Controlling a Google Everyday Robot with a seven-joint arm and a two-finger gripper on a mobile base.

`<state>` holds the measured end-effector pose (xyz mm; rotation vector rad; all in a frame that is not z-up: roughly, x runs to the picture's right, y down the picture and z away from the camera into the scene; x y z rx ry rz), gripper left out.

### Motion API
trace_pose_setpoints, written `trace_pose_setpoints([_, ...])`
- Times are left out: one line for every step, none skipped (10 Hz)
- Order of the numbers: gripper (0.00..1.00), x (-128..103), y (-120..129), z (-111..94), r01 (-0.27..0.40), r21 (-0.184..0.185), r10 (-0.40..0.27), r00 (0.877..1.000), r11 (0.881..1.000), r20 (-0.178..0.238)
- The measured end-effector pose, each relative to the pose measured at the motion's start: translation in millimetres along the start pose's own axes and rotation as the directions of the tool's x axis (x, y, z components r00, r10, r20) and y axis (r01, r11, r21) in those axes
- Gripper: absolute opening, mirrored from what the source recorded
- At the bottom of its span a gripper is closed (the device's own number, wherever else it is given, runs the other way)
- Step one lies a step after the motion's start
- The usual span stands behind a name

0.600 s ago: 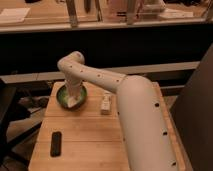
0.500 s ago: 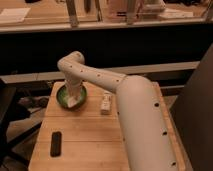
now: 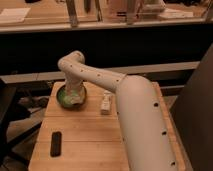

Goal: Place the white sponge in the ceramic bowl

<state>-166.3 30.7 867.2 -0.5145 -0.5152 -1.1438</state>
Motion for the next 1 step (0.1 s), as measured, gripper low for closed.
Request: trace_pose_setpoints([0.65, 0.5, -0.3, -0.4, 0.000, 0.001, 0.000, 1.000, 1.000, 0.000])
